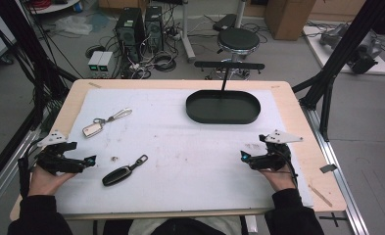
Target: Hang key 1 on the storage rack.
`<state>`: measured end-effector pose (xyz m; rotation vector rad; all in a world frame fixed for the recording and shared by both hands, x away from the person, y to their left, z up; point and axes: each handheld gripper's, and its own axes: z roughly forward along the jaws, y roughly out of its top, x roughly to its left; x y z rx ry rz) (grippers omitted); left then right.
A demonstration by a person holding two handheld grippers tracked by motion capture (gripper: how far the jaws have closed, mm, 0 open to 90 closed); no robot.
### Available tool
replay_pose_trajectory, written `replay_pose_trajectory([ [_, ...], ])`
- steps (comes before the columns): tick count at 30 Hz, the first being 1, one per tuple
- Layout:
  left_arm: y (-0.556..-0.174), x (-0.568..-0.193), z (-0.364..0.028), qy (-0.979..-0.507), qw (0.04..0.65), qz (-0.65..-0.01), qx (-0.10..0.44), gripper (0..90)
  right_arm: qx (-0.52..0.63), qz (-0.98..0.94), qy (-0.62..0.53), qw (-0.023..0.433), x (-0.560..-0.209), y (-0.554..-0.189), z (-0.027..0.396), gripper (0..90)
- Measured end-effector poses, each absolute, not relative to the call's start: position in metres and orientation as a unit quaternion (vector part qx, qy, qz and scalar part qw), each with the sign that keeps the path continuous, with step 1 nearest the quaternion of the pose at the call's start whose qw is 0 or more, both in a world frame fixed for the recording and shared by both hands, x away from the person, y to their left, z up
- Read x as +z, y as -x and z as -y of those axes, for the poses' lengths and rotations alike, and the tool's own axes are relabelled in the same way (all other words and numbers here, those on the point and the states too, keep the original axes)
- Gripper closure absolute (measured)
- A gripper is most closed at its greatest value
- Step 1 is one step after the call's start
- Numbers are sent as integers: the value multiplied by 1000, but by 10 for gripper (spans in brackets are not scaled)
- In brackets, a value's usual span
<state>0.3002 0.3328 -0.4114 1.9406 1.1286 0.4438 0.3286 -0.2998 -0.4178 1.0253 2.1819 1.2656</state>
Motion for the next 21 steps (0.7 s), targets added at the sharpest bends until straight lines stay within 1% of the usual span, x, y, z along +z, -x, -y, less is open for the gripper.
replay_pose_trajectory([
  [9,-298,-414,-328,-778,403,-446,183,24,451,-787,-369,202,-419,-329,298,7],
  [16,-300,-415,-326,-786,399,-439,176,24,453,-785,-373,199,-419,-329,299,8],
  [21,-303,-415,-327,-782,400,-445,176,24,451,-785,-374,199,-420,-330,299,7],
])
